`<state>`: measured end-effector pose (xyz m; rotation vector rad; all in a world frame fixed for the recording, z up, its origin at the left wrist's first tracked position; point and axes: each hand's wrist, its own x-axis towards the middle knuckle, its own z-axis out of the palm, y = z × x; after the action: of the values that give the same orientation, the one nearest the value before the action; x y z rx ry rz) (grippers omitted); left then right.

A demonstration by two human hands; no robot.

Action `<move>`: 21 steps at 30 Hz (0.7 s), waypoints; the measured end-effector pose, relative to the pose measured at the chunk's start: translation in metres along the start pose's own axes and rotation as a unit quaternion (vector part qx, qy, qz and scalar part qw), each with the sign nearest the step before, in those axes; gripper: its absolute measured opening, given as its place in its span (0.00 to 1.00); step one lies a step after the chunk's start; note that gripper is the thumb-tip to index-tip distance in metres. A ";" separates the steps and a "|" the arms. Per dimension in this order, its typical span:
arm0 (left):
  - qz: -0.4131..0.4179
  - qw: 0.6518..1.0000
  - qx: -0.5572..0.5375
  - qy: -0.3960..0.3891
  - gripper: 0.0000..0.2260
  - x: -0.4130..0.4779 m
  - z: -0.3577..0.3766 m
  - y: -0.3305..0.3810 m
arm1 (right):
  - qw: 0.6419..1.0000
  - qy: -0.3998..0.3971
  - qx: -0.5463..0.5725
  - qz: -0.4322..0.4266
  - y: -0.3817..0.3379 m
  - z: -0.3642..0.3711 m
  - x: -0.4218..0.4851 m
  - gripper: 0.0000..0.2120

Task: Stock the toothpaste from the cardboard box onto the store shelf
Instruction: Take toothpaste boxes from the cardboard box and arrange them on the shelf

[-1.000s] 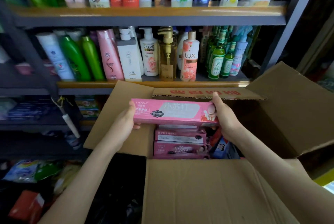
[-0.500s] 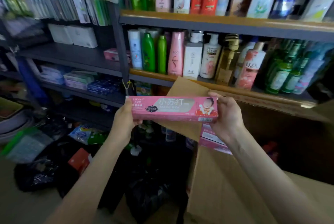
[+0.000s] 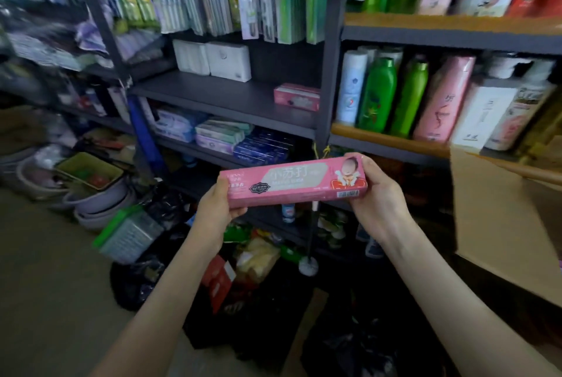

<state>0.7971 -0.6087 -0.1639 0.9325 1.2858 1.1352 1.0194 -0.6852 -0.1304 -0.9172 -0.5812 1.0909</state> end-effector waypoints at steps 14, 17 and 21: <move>0.131 0.960 0.247 -0.010 0.18 0.175 -0.070 0.035 | 0.998 0.031 -0.022 0.051 0.076 0.081 0.152 0.09; 0.130 0.961 0.240 -0.030 0.28 0.224 -0.070 0.044 | 0.993 0.036 -0.085 0.076 0.087 0.094 0.199 0.13; 0.126 0.949 0.281 -0.063 0.17 0.260 -0.051 0.076 | 0.965 0.054 -0.255 0.004 0.095 0.107 0.257 0.17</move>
<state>0.7225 -0.3428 -0.1545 1.6026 1.4408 0.8874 0.9853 -0.3949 -0.1646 -1.4167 -0.7870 0.9034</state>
